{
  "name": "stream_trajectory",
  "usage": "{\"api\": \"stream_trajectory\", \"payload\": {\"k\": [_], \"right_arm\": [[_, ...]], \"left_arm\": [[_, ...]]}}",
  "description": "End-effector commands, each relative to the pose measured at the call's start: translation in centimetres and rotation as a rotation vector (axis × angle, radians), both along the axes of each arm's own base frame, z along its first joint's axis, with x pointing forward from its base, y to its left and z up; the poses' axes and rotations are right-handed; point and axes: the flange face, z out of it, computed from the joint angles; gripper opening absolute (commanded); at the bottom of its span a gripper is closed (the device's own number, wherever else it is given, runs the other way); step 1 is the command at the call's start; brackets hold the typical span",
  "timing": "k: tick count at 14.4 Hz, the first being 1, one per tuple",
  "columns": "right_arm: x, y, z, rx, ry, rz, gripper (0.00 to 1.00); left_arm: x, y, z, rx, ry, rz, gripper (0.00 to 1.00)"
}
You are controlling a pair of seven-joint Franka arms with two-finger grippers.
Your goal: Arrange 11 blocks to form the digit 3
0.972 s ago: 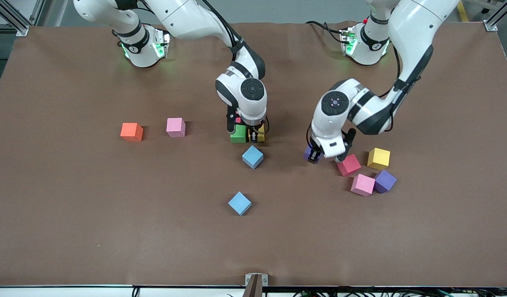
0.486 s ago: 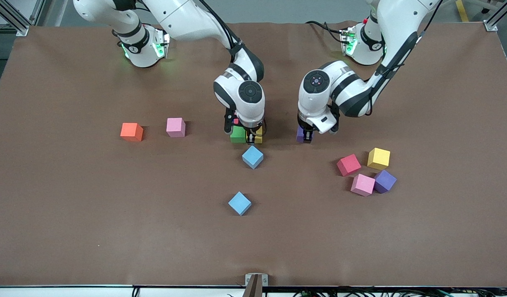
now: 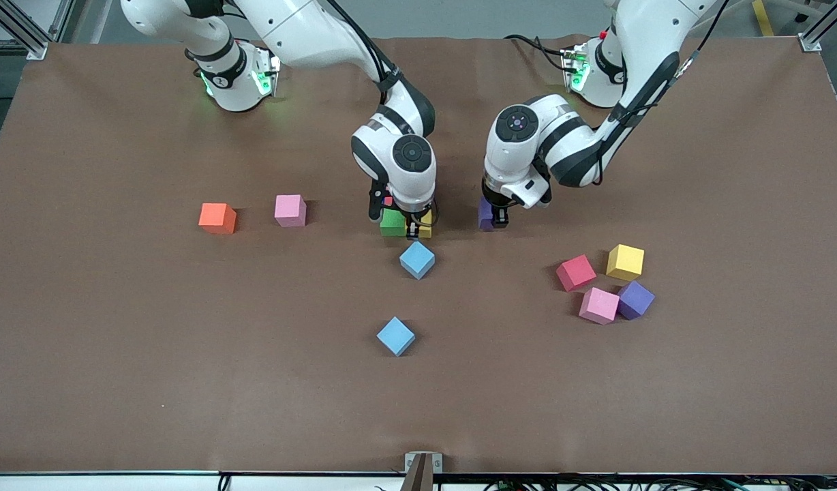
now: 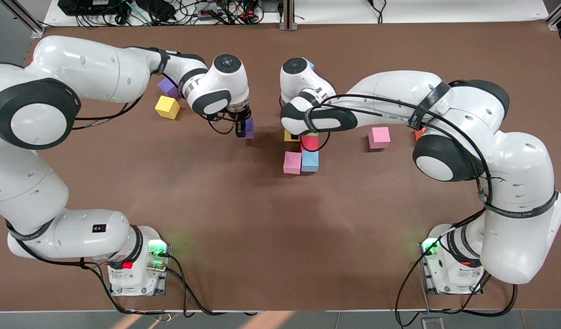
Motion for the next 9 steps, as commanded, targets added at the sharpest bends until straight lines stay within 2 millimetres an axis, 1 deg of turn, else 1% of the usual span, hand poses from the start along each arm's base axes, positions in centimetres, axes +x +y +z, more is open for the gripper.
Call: {"api": "stream_trajectory", "payload": {"k": [1, 7, 8, 9], "right_arm": [[-0.41, -0.2, -0.28, -0.007, 0.016, -0.023, 0.0], [-0.58, 0.06, -0.11, -0.004, 0.013, -0.018, 0.0], [-0.54, -0.04, -0.17, -0.006, 0.013, -0.019, 0.02], [-0.46, -0.11, -0.17, -0.006, 0.013, -0.019, 0.11]], "left_arm": [[-1.19, -0.14, 0.49, 0.001, -0.021, 0.004, 0.37], [-1.47, -0.42, 0.39, -0.005, -0.02, -0.003, 0.37], [-1.47, -0.42, 0.39, -0.005, -0.02, -0.003, 0.37], [-1.47, -0.42, 0.39, -0.005, -0.02, -0.003, 0.37]]}}
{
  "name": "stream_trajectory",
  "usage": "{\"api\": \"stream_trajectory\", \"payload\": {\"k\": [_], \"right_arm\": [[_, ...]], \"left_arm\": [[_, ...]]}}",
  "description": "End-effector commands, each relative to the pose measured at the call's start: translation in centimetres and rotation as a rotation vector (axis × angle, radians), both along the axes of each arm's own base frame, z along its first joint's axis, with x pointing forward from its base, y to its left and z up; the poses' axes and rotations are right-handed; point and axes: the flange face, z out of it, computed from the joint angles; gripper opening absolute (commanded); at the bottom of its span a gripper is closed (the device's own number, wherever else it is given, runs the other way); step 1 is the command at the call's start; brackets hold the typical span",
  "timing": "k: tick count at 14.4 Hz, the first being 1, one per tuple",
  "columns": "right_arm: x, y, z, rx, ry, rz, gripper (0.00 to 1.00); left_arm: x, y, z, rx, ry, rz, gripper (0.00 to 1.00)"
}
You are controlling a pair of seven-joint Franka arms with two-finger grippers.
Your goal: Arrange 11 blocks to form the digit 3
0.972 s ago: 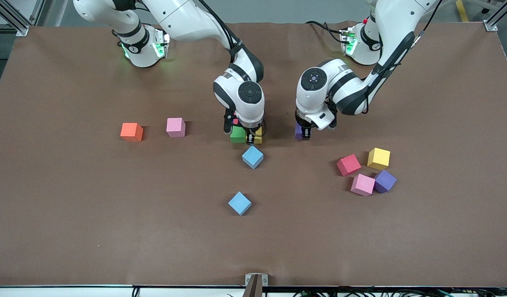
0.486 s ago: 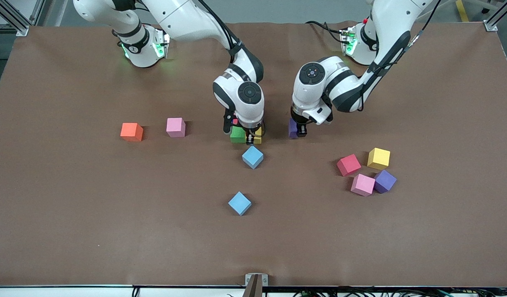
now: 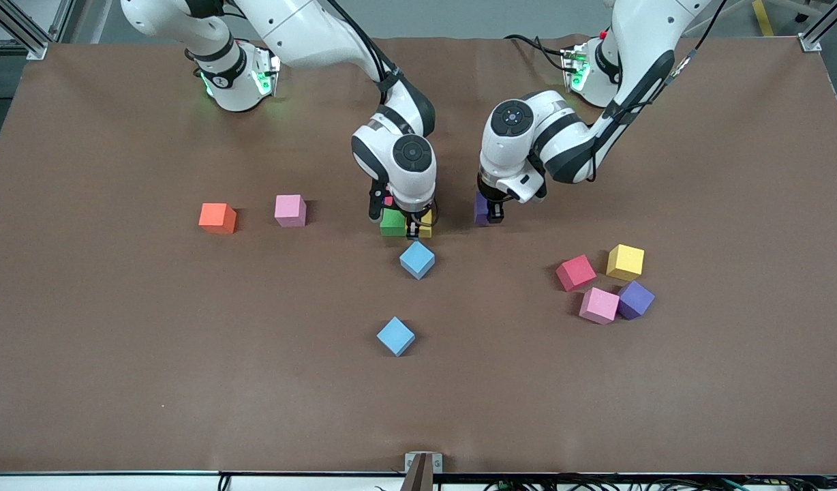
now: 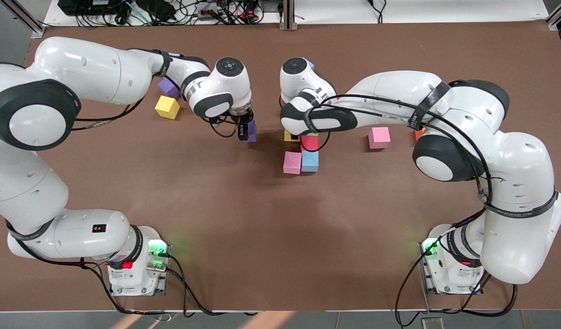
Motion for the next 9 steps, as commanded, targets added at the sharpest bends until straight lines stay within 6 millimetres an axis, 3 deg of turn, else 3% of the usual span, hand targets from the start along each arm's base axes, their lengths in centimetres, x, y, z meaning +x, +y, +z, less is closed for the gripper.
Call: {"api": "stream_trajectory", "payload": {"k": [1, 2, 3, 9], "right_arm": [[-0.46, -0.03, -0.1, -0.003, 0.012, -0.017, 0.3], [-0.3, -0.14, -0.08, -0.002, 0.01, -0.017, 0.67], [-0.49, 0.11, 0.02, -0.002, 0.01, -0.012, 0.98], [-0.75, 0.3, 0.59, -0.01, 0.015, 0.005, 1.0]], "left_arm": [[-0.5, 0.15, 0.52, -0.001, -0.026, 0.002, 0.37], [-0.5, 0.15, 0.52, -0.001, -0.026, 0.002, 0.37], [-0.55, 0.09, 0.52, -0.001, -0.026, 0.0, 0.37], [-1.41, -0.43, 0.58, -0.001, -0.024, -0.018, 0.37]]}}
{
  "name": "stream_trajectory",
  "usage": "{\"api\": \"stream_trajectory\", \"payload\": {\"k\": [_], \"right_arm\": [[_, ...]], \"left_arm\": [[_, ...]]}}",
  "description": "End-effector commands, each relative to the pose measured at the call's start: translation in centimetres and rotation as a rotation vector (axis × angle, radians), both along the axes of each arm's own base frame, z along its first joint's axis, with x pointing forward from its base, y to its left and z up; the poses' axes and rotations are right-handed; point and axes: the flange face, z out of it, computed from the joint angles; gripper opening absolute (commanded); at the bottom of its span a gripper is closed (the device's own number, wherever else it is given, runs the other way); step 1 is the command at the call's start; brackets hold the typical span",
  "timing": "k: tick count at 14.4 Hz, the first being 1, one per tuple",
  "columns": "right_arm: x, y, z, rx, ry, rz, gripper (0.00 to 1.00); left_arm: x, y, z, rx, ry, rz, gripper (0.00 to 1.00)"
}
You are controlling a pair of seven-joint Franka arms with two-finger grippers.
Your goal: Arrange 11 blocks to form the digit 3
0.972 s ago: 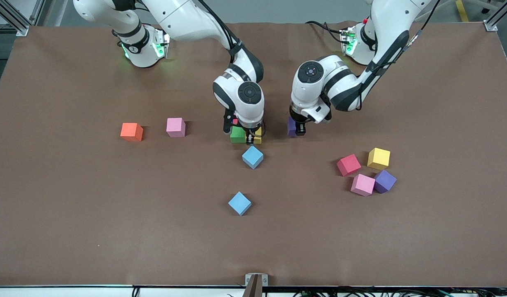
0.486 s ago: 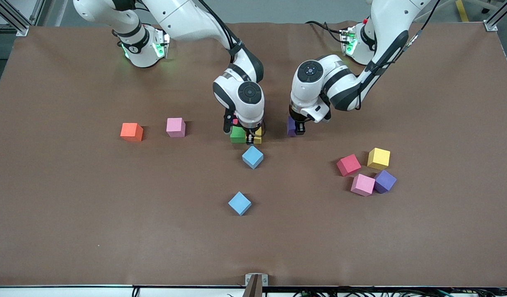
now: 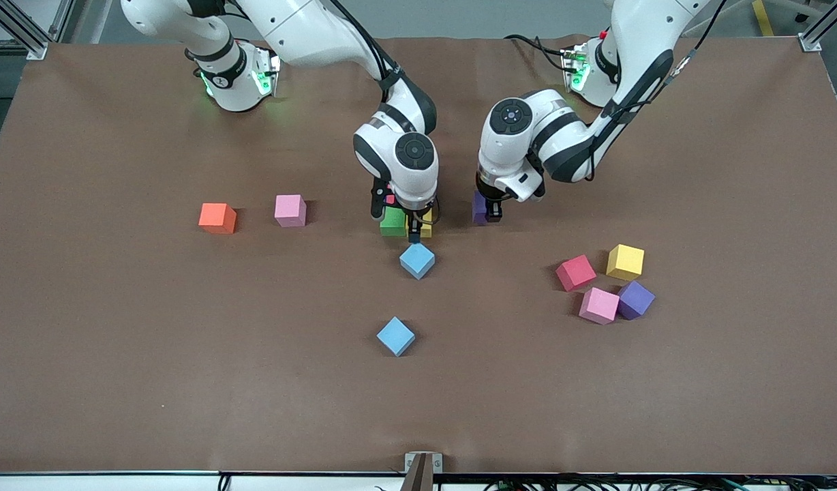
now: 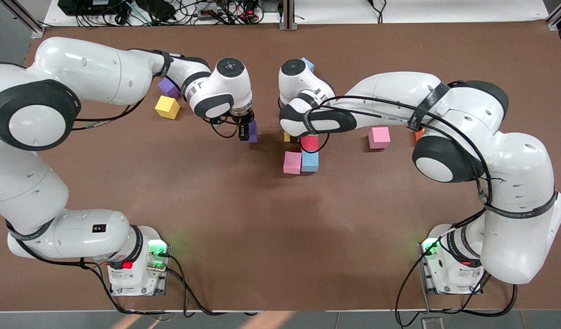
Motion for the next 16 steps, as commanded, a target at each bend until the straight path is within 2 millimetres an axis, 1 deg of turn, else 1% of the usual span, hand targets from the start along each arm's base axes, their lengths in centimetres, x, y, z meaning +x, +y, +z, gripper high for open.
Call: {"api": "stream_trajectory", "payload": {"k": [1, 3, 4, 6, 7, 9, 11, 12, 15, 16], "right_arm": [[-0.3, 0.0, 0.9, -0.006, 0.011, -0.002, 1.0], [-0.3, 0.0, 1.4, -0.007, 0.013, -0.002, 1.0], [-0.2, 0.0, 2.1, -0.003, 0.011, 0.001, 1.0], [-0.2, -0.2, 2.8, -0.01, 0.022, 0.017, 1.0], [0.1, -0.3, 3.9, -0.004, 0.019, 0.016, 1.0], [0.4, -0.6, 5.0, 0.0, 0.031, 0.042, 1.0], [2.1, -1.9, 6.9, 0.009, 0.044, 0.078, 1.0], [3.4, -3.0, 7.7, 0.029, 0.051, 0.109, 1.0], [7.1, -4.7, 10.8, 0.114, 0.034, 0.298, 1.0], [8.2, -4.9, 11.8, 0.129, 0.008, 0.378, 1.0]], "left_arm": [[-1.2, 0.0, 0.4, 0.007, -0.024, -0.012, 0.37], [-1.8, -0.4, 0.5, 0.003, -0.022, -0.023, 0.37], [-2.0, -0.3, 0.3, -0.001, -0.023, -0.025, 0.37], [-2.5, -0.4, 0.1, -0.009, -0.022, -0.034, 0.37], [-2.7, -0.3, -0.1, -0.006, -0.018, -0.035, 0.37], [-3.2, -0.4, -0.3, -0.002, -0.013, -0.043, 0.37], [-3.7, -0.8, -0.3, -0.005, -0.01, -0.051, 0.37], [-4.0, -1.0, -0.4, -0.004, -0.007, -0.044, 0.37], [-6.0, -3.0, -0.6, -0.012, 0.005, -0.047, 0.37], [-6.5, -3.5, -0.9, -0.014, 0.013, -0.051, 0.37]]}}
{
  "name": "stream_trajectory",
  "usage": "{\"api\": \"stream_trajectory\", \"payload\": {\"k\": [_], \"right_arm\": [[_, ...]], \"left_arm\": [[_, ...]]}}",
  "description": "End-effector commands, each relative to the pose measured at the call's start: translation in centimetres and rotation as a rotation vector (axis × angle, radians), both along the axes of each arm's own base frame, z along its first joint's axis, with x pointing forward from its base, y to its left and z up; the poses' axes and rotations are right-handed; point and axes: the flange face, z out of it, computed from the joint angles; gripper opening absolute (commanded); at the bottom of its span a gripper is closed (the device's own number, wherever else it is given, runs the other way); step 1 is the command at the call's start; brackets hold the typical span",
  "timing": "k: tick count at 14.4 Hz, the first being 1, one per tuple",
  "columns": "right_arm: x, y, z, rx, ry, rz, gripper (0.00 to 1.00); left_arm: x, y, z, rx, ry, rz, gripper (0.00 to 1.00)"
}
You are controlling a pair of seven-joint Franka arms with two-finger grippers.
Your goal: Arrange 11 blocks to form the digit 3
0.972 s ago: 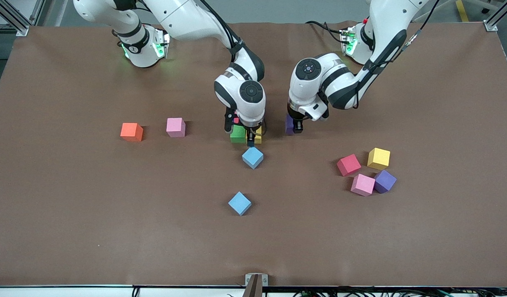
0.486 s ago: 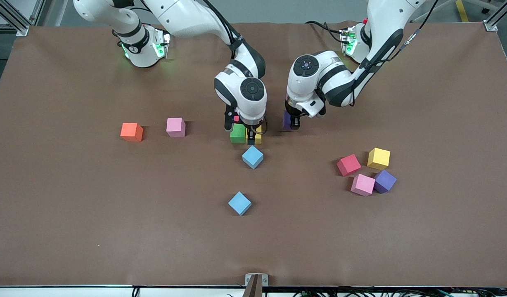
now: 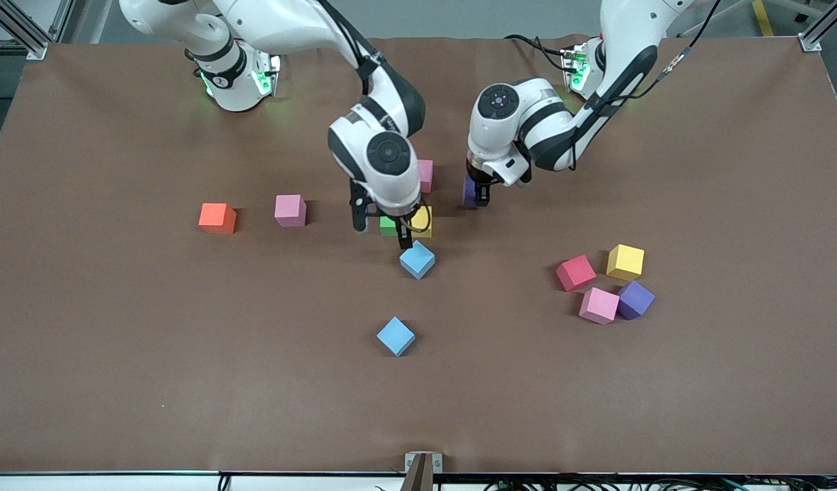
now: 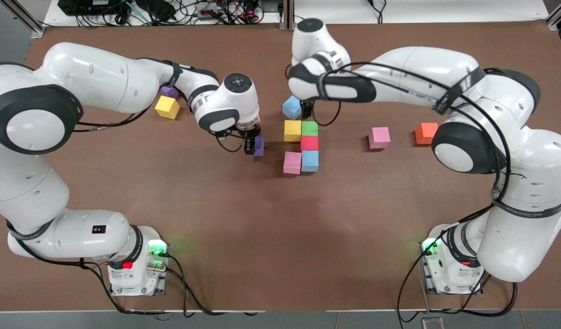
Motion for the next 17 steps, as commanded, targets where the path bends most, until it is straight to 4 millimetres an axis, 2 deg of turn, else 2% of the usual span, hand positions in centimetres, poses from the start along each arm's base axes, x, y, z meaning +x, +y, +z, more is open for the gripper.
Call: {"api": "stream_trajectory", "payload": {"k": [1, 2, 4, 6, 10, 13, 17], "right_arm": [[2.3, -0.4, 1.6, 0.055, -0.033, 0.242, 1.0], [2.5, 0.0, 0.2, 0.053, -0.033, 0.365, 1.0], [3.4, 0.3, -0.8, 0.061, -0.049, 0.574, 1.0], [3.4, 0.3, -1.8, 0.056, -0.051, 0.668, 1.0], [2.8, 1.5, -5.6, 0.04, -0.06, 0.647, 1.0], [3.3, 2.7, -6.5, 0.043, -0.08, 0.581, 1.0], [4.1, 3.6, -8.0, 0.037, -0.086, 0.489, 1.0]], "left_arm": [[-2.1, -1.5, -0.1, -0.007, -0.005, -0.007, 0.37], [-2.4, -2.2, -0.1, -0.013, 0.0, -0.01, 0.37], [-3.0, -3.4, -0.1, -0.025, 0.007, -0.012, 0.37], [-3.3, -4.3, -0.3, -0.034, 0.018, -0.015, 0.37], [-3.8, -5.6, -0.8, -0.047, 0.041, -0.02, 0.37], [-4.2, -6.6, -1.0, -0.053, 0.05, -0.003, 0.37], [-4.6, -6.8, -2.0, -0.039, 0.06, 0.011, 0.37]]}}
